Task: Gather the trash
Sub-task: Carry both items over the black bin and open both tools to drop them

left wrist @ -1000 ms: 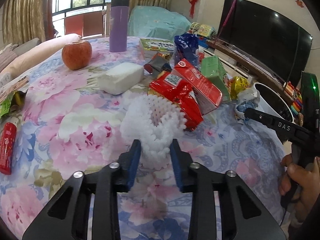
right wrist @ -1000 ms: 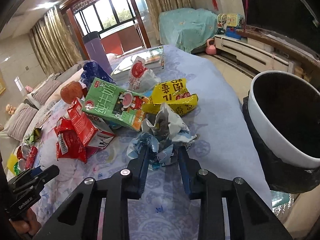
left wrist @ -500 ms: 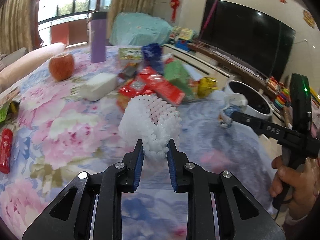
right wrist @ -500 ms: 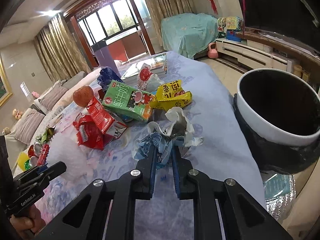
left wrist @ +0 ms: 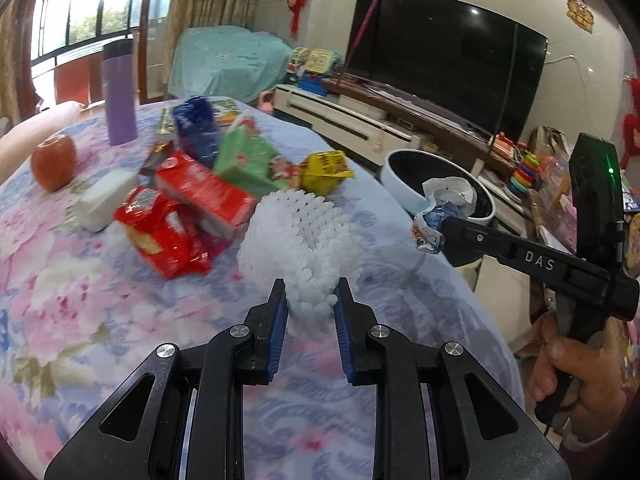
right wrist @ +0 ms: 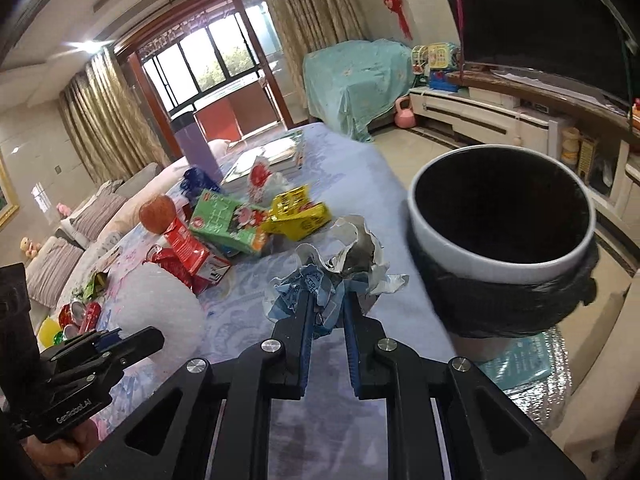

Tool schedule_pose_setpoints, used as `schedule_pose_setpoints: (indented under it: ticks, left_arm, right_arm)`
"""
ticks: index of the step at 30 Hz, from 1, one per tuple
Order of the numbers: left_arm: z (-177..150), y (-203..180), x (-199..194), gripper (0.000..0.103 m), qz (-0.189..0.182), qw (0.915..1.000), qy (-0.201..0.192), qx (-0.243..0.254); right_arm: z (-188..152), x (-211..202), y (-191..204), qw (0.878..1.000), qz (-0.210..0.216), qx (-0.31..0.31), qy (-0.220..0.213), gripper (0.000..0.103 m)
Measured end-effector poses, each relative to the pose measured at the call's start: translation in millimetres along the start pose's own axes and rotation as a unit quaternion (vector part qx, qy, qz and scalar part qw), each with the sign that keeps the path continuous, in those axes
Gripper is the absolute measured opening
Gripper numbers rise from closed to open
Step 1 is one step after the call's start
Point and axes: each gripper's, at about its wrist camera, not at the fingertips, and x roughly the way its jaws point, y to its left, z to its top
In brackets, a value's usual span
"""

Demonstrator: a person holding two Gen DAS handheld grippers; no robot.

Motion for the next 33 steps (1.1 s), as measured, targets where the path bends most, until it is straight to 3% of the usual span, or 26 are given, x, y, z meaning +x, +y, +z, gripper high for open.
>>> schedule_pose_setpoints:
  ticks: [18,33]
  left_arm:
    - [47,-67,54,0.021,-0.056,0.9970,0.019,0.050]
    - [85,-111,102,0.021,-0.083,0.9930,0.035,0.076]
  right_arm:
    - [21,-26,-71,0.998,-0.045,0.042,-0.025,0.015]
    - [43,-20,-119,0.995,-0.065,0.066,-0.025,0.015]
